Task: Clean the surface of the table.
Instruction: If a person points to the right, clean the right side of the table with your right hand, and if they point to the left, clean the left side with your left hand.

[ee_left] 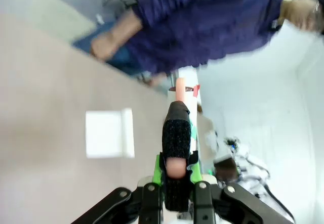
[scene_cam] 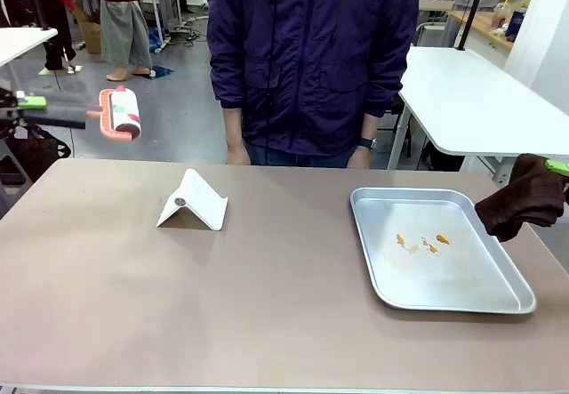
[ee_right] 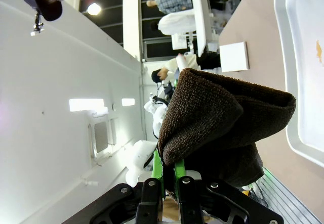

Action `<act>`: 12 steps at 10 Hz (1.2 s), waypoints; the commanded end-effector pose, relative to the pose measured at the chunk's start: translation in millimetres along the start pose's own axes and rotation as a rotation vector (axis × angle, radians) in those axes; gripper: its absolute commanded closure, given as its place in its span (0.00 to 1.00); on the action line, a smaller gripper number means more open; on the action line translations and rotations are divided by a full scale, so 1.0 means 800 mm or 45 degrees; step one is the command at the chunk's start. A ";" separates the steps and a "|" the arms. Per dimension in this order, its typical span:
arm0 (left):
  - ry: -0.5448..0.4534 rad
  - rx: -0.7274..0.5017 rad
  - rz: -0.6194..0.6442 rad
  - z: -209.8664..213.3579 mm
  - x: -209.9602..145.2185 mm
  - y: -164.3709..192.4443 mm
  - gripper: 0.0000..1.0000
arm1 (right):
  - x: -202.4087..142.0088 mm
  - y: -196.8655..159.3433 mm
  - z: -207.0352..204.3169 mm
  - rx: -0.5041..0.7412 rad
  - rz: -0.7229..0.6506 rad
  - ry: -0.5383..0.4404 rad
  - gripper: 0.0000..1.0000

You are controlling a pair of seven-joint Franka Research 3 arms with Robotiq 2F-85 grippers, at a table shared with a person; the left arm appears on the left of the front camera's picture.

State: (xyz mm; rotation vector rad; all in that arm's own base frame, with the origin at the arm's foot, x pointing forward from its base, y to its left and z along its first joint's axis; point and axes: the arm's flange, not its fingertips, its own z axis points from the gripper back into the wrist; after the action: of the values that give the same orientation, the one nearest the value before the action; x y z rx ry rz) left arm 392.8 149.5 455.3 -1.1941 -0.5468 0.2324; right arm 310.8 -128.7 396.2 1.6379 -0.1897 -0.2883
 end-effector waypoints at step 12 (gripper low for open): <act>0.291 -0.005 0.063 0.107 -0.139 -0.013 0.78 | -0.002 0.007 -0.001 0.003 0.000 0.002 1.00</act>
State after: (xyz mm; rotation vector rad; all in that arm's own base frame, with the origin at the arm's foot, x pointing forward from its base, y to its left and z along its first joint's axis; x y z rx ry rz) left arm 252.2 165.9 454.6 -1.2129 -0.3092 0.1357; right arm 310.7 -128.8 396.3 1.6374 -0.1899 -0.2886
